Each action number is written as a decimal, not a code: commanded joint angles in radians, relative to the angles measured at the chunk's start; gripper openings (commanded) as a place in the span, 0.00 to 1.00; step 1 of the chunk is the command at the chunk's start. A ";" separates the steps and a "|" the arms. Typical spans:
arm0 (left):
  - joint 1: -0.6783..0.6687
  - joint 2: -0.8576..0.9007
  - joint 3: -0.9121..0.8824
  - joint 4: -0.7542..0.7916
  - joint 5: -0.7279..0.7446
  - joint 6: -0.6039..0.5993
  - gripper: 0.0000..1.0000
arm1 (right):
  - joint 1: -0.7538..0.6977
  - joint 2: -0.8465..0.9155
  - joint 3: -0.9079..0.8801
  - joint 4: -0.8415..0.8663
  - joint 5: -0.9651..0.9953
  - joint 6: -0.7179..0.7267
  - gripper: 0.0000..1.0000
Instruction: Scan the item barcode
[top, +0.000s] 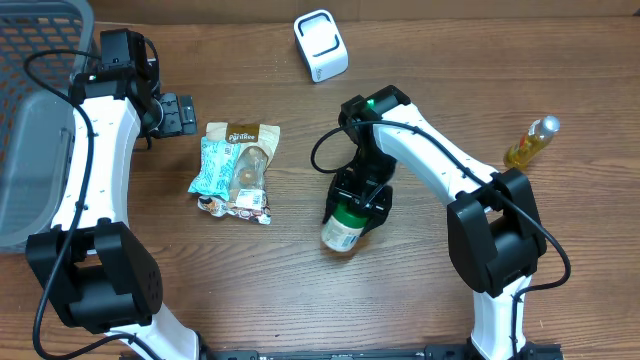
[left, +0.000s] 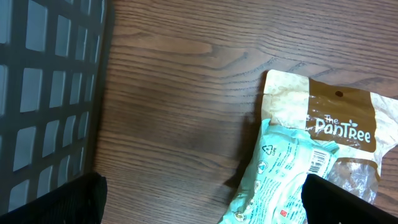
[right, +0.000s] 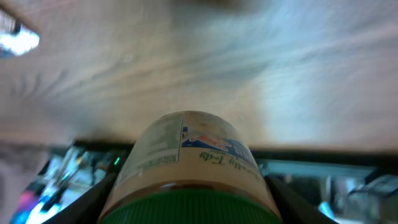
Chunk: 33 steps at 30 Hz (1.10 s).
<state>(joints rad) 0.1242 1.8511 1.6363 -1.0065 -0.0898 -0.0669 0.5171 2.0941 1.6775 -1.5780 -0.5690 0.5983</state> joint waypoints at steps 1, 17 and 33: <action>-0.007 -0.019 0.018 0.001 0.005 0.019 0.99 | -0.001 -0.005 0.029 -0.027 -0.154 -0.004 0.54; -0.007 -0.019 0.018 0.001 0.005 0.019 0.99 | -0.001 -0.005 0.029 -0.117 -0.229 -0.004 0.49; -0.007 -0.019 0.018 0.001 0.005 0.019 1.00 | -0.002 -0.005 0.029 -0.117 -0.430 -0.004 0.41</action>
<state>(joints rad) 0.1242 1.8511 1.6363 -1.0065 -0.0898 -0.0669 0.5167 2.0941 1.6775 -1.6924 -0.9051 0.5983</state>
